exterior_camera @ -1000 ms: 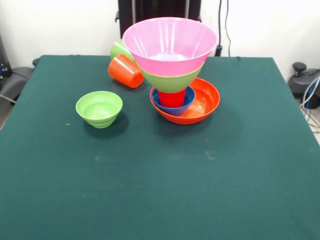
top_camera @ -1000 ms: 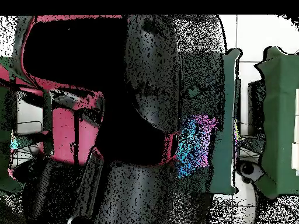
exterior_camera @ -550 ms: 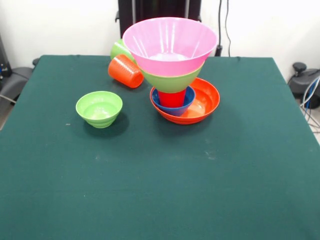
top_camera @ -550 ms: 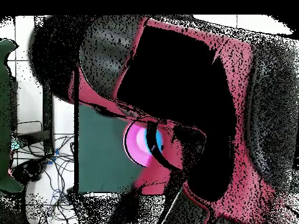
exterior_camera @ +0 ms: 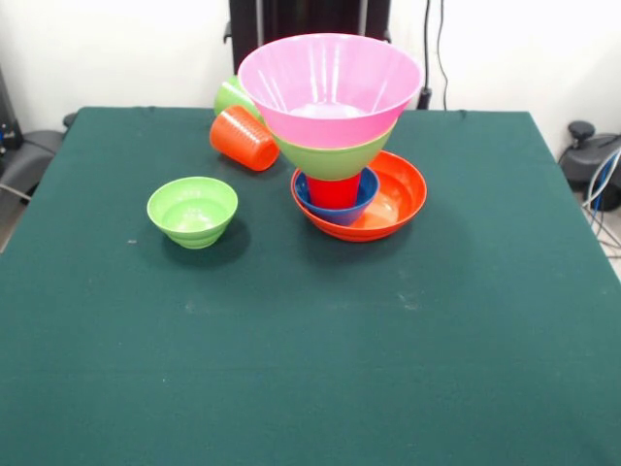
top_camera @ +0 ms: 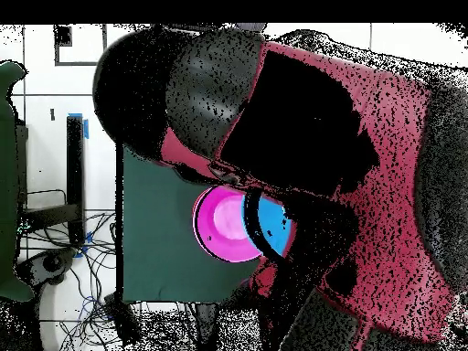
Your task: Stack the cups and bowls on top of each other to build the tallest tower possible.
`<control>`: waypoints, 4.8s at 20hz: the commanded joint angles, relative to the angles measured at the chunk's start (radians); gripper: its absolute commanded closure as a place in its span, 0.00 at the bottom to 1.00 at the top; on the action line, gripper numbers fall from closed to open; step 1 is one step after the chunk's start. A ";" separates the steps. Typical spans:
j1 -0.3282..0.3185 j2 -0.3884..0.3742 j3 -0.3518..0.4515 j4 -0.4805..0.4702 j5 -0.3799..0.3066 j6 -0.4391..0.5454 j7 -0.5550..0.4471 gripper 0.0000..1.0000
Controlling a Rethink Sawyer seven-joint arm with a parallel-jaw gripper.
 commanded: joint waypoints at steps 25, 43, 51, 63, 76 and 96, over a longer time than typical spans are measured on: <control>-0.016 -0.032 0.158 0.356 -0.124 -0.333 -0.232 1.00; -0.036 -0.053 0.190 0.478 -0.156 -0.489 -0.195 1.00; -0.038 -0.053 0.201 0.519 -0.163 -0.541 -0.177 1.00; -0.053 -0.039 0.222 0.608 -0.171 -0.684 -0.142 1.00; -0.063 0.002 0.231 0.660 -0.179 -0.810 -0.113 1.00; -0.046 0.007 0.246 0.745 -0.140 -0.857 -0.047 1.00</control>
